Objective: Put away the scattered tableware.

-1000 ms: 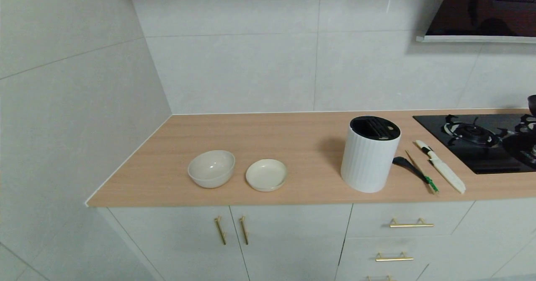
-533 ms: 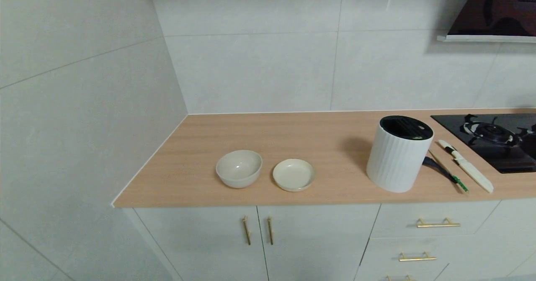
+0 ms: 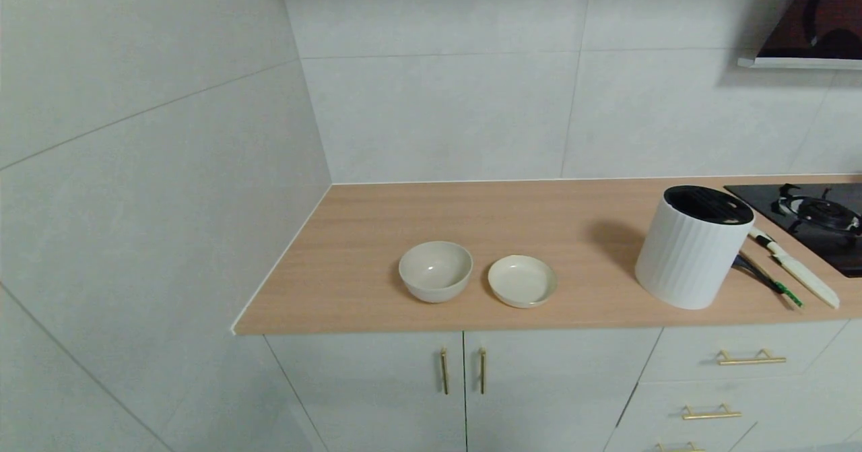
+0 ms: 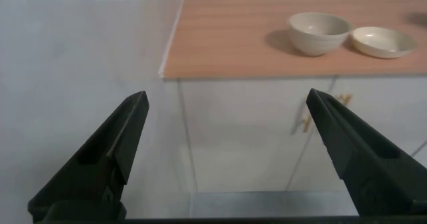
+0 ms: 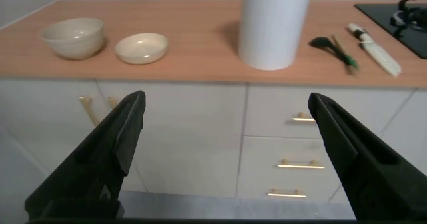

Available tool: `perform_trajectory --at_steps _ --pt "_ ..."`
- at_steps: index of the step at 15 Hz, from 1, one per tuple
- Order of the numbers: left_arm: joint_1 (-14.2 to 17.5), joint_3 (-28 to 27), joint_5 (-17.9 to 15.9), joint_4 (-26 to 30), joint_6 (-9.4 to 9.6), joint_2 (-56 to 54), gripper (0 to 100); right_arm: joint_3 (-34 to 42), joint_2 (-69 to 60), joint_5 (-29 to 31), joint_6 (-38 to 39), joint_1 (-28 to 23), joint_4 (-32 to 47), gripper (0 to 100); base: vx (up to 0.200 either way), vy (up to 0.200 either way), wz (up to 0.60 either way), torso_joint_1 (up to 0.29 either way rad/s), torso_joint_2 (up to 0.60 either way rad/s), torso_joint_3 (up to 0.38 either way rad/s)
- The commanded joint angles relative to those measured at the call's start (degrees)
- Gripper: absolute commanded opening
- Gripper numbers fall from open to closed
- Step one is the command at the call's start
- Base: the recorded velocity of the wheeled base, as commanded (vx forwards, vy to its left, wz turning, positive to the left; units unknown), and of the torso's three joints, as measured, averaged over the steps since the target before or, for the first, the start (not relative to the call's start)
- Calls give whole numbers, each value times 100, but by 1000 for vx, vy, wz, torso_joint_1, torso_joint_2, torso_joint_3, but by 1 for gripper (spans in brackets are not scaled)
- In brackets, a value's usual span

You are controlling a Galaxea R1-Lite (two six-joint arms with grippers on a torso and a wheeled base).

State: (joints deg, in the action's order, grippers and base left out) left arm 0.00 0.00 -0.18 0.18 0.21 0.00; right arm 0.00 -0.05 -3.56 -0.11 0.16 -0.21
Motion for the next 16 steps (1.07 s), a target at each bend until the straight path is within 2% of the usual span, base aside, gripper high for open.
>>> perform_trajectory --at_steps 1,16 --pt "0 0 1 -1 6 9 100 0 5 -4 -7 2 -6 100 0 0 0 0 0 0" --pt "0 0 -8 -9 23 9 100 0 5 -4 -7 2 3 100 0 0 0 0 0 0"
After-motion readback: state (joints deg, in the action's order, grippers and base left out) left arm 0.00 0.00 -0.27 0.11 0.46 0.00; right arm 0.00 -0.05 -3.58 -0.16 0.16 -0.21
